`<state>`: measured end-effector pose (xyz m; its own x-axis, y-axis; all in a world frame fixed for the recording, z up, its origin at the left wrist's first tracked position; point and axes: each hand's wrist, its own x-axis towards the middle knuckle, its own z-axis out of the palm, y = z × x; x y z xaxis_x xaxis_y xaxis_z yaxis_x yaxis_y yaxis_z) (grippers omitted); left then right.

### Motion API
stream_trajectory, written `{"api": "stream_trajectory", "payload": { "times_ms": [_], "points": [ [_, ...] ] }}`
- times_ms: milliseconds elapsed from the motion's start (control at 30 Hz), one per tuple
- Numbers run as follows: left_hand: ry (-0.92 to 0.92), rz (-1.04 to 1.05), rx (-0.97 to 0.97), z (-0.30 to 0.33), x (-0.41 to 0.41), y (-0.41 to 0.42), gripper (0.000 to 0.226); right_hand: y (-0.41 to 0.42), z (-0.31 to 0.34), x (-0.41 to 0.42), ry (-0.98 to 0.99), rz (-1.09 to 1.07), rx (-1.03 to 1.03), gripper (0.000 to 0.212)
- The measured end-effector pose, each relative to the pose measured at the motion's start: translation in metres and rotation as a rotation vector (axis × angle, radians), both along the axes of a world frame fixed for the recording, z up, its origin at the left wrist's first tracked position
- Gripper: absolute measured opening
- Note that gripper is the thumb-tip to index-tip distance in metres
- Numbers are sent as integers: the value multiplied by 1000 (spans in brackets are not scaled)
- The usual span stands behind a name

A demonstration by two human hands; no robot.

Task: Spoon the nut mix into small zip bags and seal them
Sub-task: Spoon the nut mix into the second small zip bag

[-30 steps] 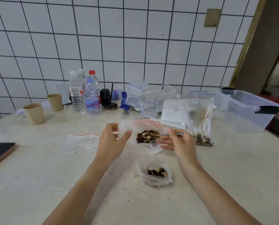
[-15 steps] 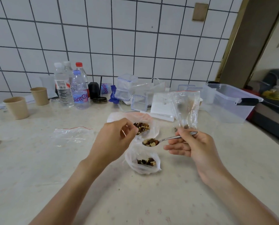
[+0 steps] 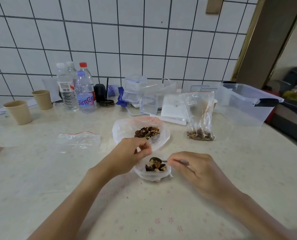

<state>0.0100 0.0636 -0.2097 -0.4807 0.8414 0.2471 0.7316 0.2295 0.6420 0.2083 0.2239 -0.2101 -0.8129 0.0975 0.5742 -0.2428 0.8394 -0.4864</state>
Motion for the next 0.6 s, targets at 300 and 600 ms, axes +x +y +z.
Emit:
{"api": "stream_trajectory", "payload": {
  "times_ms": [300,600],
  "points": [
    [-238,32,121,0,0,2,11,5,4,6,47,3,222,31],
    [314,200,40,-4,-9,-5,16,5,3,-19,161,-107,-678,19]
  ]
}}
